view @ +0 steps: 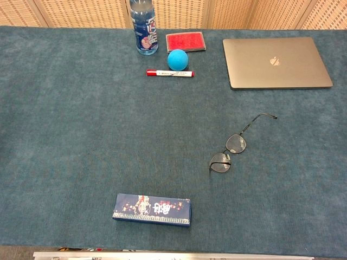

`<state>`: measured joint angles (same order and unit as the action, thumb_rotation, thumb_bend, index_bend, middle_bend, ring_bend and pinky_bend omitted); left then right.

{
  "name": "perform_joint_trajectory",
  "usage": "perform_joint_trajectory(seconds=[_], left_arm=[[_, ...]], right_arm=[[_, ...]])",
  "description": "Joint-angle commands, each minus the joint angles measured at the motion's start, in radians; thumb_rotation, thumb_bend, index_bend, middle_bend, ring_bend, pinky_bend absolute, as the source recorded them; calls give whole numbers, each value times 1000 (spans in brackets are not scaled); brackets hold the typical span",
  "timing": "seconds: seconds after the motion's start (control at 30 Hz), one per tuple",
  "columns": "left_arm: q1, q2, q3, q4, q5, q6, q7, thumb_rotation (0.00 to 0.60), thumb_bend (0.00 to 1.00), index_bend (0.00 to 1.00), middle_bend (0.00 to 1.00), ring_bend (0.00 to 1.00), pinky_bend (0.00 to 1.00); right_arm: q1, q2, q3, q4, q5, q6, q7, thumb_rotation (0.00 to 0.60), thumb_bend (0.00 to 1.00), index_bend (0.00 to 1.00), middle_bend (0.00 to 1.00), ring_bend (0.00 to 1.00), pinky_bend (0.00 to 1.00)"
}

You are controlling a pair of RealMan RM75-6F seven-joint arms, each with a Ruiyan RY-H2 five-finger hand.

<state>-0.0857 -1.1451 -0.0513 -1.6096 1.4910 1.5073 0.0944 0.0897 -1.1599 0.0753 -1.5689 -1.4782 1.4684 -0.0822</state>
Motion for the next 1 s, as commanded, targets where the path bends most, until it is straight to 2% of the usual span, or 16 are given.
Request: perform_joint_trajectory(seconds=[0.03, 0.43, 0.67, 0.77, 1.0], left_arm=[[-1, 0, 2, 0, 5, 0, -2, 600, 0, 464, 423, 311, 465], [-3, 1, 6, 1, 7, -9, -17, 600, 0, 464, 423, 312, 466], [9, 7, 17, -13, 30, 13, -15, 600, 0, 464, 424, 312, 467], [12, 10, 22, -15, 35, 16, -18, 600, 0, 464, 424, 312, 467], [16, 13, 20, -17, 27, 17, -22, 600, 0, 464, 424, 312, 467]], right_arm=[[0, 2, 0, -6, -6, 6, 6, 600, 114, 403, 378, 298, 363], [-2, -19, 1, 11, -24, 28, -5, 600, 114, 404, 384, 297, 363], [17, -118, 9, 96, -94, 81, 23, 600, 128, 404, 401, 298, 378], [41, -161, 17, 142, -115, 78, 45, 600, 138, 404, 409, 298, 411], [92, -225, 25, 190, -144, 53, 70, 600, 194, 404, 424, 298, 411]])
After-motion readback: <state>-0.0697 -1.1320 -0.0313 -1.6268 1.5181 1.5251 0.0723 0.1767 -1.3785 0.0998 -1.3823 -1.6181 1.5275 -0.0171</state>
